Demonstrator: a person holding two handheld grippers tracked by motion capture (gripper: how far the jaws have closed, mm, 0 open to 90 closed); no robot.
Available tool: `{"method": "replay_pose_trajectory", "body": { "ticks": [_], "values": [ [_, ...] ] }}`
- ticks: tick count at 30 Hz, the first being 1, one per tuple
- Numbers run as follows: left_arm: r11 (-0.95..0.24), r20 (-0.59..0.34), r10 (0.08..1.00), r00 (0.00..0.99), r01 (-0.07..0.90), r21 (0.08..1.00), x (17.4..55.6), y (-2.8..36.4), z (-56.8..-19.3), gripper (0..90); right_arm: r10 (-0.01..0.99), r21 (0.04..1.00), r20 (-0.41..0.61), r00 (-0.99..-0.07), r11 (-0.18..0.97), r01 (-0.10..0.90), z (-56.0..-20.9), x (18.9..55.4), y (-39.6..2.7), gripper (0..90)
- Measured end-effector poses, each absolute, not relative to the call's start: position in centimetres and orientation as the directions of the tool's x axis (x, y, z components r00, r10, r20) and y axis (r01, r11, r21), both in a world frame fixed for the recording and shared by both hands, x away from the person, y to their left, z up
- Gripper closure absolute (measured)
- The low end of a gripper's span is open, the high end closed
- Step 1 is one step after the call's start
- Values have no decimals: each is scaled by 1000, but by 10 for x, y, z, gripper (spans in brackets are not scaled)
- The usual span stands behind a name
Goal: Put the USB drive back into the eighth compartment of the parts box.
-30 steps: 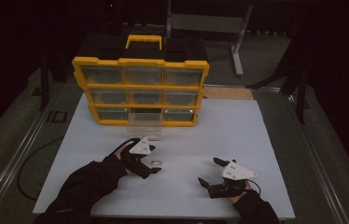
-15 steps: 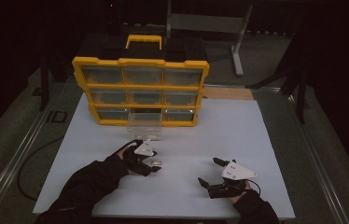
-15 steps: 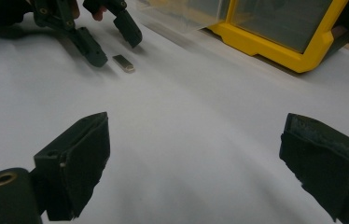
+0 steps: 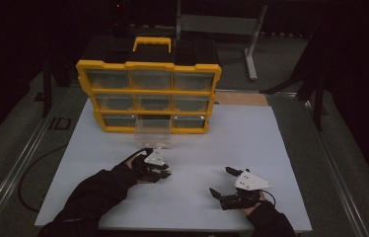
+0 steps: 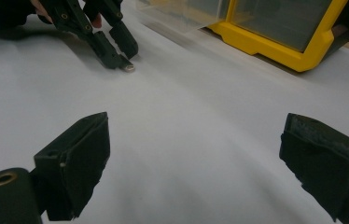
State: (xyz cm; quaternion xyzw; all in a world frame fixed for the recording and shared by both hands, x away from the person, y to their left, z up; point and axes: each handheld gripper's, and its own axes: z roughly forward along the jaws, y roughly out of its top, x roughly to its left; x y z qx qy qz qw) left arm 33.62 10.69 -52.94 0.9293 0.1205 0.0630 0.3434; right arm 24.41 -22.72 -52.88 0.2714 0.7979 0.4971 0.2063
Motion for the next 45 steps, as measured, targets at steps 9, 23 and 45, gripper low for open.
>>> {"method": "replay_pose_trajectory", "body": {
  "ticks": [9,23,45],
  "values": [
    [-735,0,268,964,204,647,338,106,-530,736,635,904,-65,-770,364,225,-529,245,-227,89],
    [-744,-16,281,960,228,628,339,103,-527,796,633,903,-61,-771,364,228,-529,245,-227,89],
    [-754,-19,259,966,214,622,335,111,-509,797,637,906,-59,-769,358,226,-528,245,-227,89]
  ]
}}
